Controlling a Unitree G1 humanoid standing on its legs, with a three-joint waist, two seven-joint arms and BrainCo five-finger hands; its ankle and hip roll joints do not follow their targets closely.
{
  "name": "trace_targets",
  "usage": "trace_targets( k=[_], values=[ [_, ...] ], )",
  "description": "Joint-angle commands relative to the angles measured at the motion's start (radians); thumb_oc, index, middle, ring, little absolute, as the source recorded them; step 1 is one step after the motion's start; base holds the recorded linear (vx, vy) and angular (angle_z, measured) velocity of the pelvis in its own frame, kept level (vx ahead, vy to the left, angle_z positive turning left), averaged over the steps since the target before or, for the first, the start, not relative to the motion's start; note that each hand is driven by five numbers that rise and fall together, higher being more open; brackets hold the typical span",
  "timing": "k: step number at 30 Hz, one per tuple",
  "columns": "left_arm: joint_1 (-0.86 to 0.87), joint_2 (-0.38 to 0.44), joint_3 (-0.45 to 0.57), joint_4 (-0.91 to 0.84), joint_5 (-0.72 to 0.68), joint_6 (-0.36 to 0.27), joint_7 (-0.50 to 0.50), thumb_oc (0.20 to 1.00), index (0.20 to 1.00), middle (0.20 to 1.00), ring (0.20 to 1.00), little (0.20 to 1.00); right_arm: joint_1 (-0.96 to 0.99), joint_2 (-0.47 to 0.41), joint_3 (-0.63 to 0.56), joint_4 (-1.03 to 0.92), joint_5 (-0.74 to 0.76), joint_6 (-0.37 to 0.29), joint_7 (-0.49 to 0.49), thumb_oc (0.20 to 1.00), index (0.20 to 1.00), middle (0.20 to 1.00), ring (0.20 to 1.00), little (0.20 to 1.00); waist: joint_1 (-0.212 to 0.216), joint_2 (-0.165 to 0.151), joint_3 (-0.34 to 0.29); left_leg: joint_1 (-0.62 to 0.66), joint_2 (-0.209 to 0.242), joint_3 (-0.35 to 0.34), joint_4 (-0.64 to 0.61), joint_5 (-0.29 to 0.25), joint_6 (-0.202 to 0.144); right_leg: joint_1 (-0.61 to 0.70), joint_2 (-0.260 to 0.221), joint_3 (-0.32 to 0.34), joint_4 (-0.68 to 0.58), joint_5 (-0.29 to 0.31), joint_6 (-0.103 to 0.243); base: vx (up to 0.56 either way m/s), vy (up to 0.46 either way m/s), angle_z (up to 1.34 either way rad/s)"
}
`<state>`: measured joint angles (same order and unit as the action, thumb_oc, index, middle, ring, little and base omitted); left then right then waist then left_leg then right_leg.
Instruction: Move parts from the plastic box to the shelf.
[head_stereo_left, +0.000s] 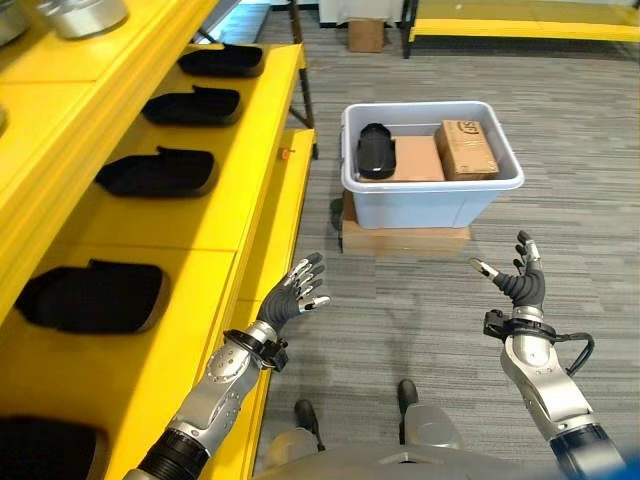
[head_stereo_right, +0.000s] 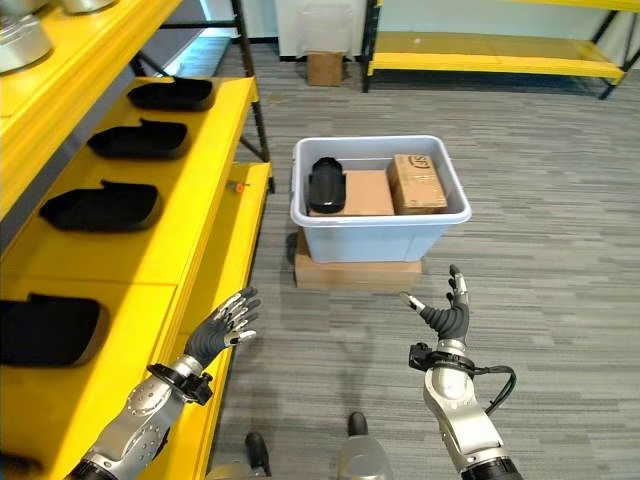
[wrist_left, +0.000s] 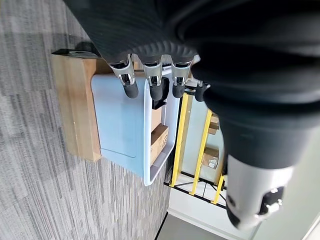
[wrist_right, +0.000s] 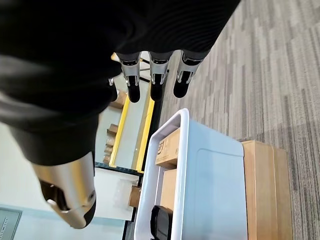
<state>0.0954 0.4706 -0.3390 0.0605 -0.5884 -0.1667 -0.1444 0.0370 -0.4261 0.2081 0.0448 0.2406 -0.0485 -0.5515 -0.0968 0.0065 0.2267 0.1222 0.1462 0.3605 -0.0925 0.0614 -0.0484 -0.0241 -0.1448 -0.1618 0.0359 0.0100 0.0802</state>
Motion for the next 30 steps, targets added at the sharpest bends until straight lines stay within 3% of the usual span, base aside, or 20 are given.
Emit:
trace_targets(
  k=[1,7,16,25,28,30],
  values=[
    [-0.011,-0.012,0.034,-0.042,0.039,-0.059,0.007,1.000,1.000,1.000,1.000,1.000,-0.069,-0.023,-0.020,-0.026,-0.035,-0.034,0.004,1.000,1.000,1.000,1.000,1.000,0.015,0.011,-0.004,-0.043,0.018,-0.077,0.027,-0.058,0.013,0.063,0.016,-0.031,0.133,-0.146,0.011,0.01,-0.118,-0.39],
    [-0.007,-0.028,0.023,-0.034,-0.001,-0.060,-0.054,1.000,1.000,1.000,1.000,1.000,-0.055,-0.048,-0.026,-0.030,-0.051,-0.025,-0.012,1.000,1.000,1.000,1.000,1.000,0.013,0.002,-0.011,-0.067,0.048,-0.092,0.036,-0.023,-0.015,0.105,0.035,-0.033,0.094,-0.146,-0.016,0.02,-0.093,-0.10],
    [-0.033,-0.042,0.005,-0.007,-0.004,-0.041,-0.049,1.000,1.000,1.000,1.000,1.000,-0.037,-0.064,-0.023,-0.042,-0.075,-0.044,0.008,1.000,1.000,1.000,1.000,1.000,-0.015,0.007,-0.025,-0.035,0.060,-0.085,0.027,-0.021,-0.027,0.125,0.032,-0.021,0.073,-0.136,-0.014,0.02,0.000,0.00],
    [-0.018,-0.036,0.018,0.020,0.056,-0.018,-0.002,1.000,1.000,1.000,1.000,1.000,-0.054,-0.055,-0.032,-0.061,-0.078,-0.058,-0.006,1.000,1.000,1.000,1.000,1.000,-0.011,-0.001,-0.032,-0.003,0.019,-0.081,0.070,-0.088,0.008,0.118,0.029,-0.020,0.123,-0.153,-0.009,0.03,0.152,-0.03],
    [-0.002,-0.028,0.032,0.023,0.067,0.008,-0.011,1.000,1.000,1.000,1.000,1.000,-0.075,-0.045,-0.038,-0.051,-0.092,-0.052,-0.011,1.000,1.000,1.000,1.000,1.000,0.006,-0.004,-0.033,0.009,0.005,-0.074,0.070,-0.101,0.023,0.112,0.029,-0.050,0.158,-0.163,-0.005,0.02,0.148,-0.10],
    [0.005,-0.030,0.043,0.032,0.072,0.010,-0.009,1.000,1.000,1.000,1.000,1.000,-0.104,-0.036,-0.029,-0.039,-0.093,-0.041,0.013,1.000,1.000,1.000,1.000,1.000,0.028,-0.012,-0.023,0.033,-0.016,-0.049,0.049,-0.109,0.043,0.078,0.008,-0.107,0.254,-0.127,0.029,0.04,0.123,-0.23]
  ],
)
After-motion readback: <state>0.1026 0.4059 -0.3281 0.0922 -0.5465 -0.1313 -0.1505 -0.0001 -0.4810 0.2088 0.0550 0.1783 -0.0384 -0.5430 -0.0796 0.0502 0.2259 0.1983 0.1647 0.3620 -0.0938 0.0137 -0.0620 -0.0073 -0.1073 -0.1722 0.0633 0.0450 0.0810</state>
